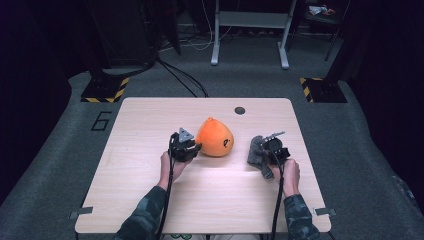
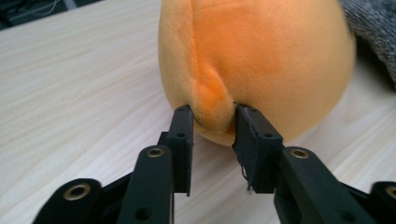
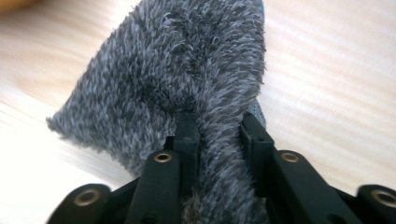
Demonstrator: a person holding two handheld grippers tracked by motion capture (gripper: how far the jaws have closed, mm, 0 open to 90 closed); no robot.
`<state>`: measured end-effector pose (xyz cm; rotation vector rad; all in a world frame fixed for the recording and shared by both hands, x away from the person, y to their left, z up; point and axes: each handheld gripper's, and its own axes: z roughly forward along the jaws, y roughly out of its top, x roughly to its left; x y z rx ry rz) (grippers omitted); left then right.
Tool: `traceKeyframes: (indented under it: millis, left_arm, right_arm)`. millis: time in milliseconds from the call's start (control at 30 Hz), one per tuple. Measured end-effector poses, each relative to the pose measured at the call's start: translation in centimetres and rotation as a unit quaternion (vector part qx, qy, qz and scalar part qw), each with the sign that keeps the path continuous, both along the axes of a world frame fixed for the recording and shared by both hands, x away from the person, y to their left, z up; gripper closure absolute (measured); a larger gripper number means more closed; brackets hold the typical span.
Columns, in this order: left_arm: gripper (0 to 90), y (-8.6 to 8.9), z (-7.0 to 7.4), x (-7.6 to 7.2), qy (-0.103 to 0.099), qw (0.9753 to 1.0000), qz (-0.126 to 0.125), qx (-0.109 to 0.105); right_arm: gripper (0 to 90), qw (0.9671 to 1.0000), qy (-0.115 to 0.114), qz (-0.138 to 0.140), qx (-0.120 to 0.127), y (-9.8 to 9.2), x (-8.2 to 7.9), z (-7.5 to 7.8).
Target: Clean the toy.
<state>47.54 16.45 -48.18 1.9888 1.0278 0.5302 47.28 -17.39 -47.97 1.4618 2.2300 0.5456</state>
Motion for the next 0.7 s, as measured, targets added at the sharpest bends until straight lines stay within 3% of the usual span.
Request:
traceKeyframes:
  millis: [67,100,133,200,233,300,400,533,700]
  left_arm:
    - [60.5,0.5,-0.5,0.3,0.011,0.9999,0.007,-0.006]
    - [55.9,1.0,-0.8,0.6,0.015,0.9997,0.016,-0.009]
    - [53.4,1.0,-0.8,0.6,0.015,0.9997,0.016,-0.009]
    - [49.6,1.4,-0.9,0.8,0.024,0.9994,0.021,-0.008]
    - [40.3,1.6,-1.0,0.8,0.028,0.9993,0.024,-0.004]
    - [37.0,1.8,-1.1,0.9,0.036,0.9989,0.029,0.008]
    - [22.2,2.4,-1.0,0.6,0.055,0.9981,0.027,0.005]
    - [17.9,2.9,-0.4,-0.2,0.047,0.9985,0.028,0.005]
    - [13.3,4.5,0.0,-2.8,0.044,0.9988,0.020,0.006]
  right_arm:
    - [65.3,1.0000,0.000,-0.006,0.002,-0.2,0.0,-0.8]
    - [57.7,0.9999,0.003,-0.011,0.008,-0.3,0.1,-1.2]
    - [57.7,0.9999,0.003,-0.011,0.008,-0.3,0.1,-1.2]
    - [47.8,0.9998,0.000,-0.014,0.016,-0.6,0.1,-1.3]
    - [38.4,0.9996,-0.001,-0.010,0.026,-0.8,0.0,-1.1]
    - [33.2,0.9993,-0.001,-0.009,0.035,-0.9,-0.1,-1.0]
    - [16.2,0.9978,-0.028,-0.004,0.060,-1.4,-1.1,0.0]
    - [13.8,0.9963,-0.049,-0.001,0.070,-1.9,-2.3,1.0]
    - [7.2,0.9945,-0.071,-0.009,0.076,-3.4,-4.7,1.7]
